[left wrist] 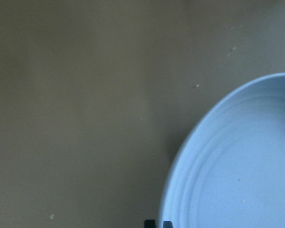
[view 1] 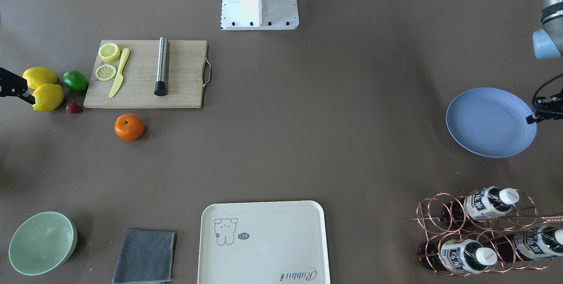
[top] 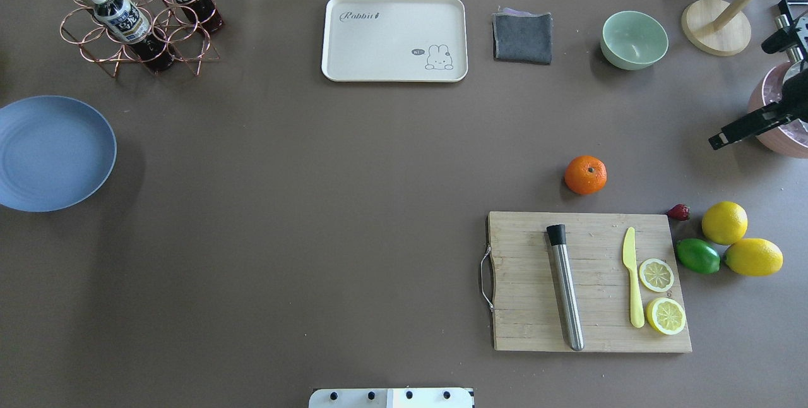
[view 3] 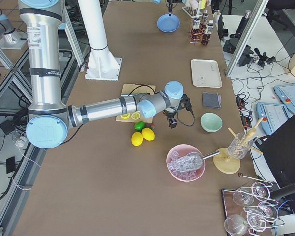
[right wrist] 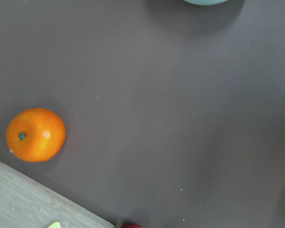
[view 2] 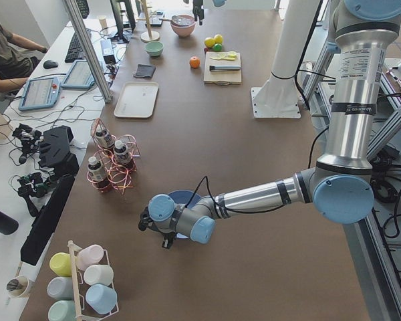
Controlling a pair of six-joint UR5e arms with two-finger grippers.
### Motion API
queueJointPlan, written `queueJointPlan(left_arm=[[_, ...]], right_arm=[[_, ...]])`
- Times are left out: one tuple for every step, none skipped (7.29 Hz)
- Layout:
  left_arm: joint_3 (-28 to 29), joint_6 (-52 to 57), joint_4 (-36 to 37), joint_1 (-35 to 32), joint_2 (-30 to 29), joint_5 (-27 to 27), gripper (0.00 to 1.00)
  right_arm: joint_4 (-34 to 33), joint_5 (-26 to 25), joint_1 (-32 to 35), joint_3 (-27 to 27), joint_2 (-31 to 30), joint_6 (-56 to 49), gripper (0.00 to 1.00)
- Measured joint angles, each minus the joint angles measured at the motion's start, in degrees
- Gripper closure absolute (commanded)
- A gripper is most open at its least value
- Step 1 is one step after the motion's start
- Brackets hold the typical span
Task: Pick orange to plate
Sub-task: 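Push the blue plate inward with left gripper while right gripper reaches the orange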
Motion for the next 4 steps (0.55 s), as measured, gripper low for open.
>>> queueJointPlan(left_arm=[[-6.26, -9.74, 0.33, 3.47, 0.17, -0.29, 1.00], [-12.21, -20.09, 0.43, 8.02, 0.08, 0.11, 1.00], [-17.03, -29.68, 0.44, 13.38, -0.63, 2.01, 1.00], [-19.94, -38.18, 0.43, 19.27, -2.76, 5.38, 1.00]], right_arm=[[0.01, -1.70, -3.04, -0.03, 2.50, 5.02, 0.00], [-0.01, -4.41, -6.60, -0.11, 5.07, 10.27, 0.00], [-0.04, -7.52, -10.05, -0.42, 7.27, 14.04, 0.00], [-0.06, -9.81, -12.54, -1.11, 8.91, 15.96, 0.00]])
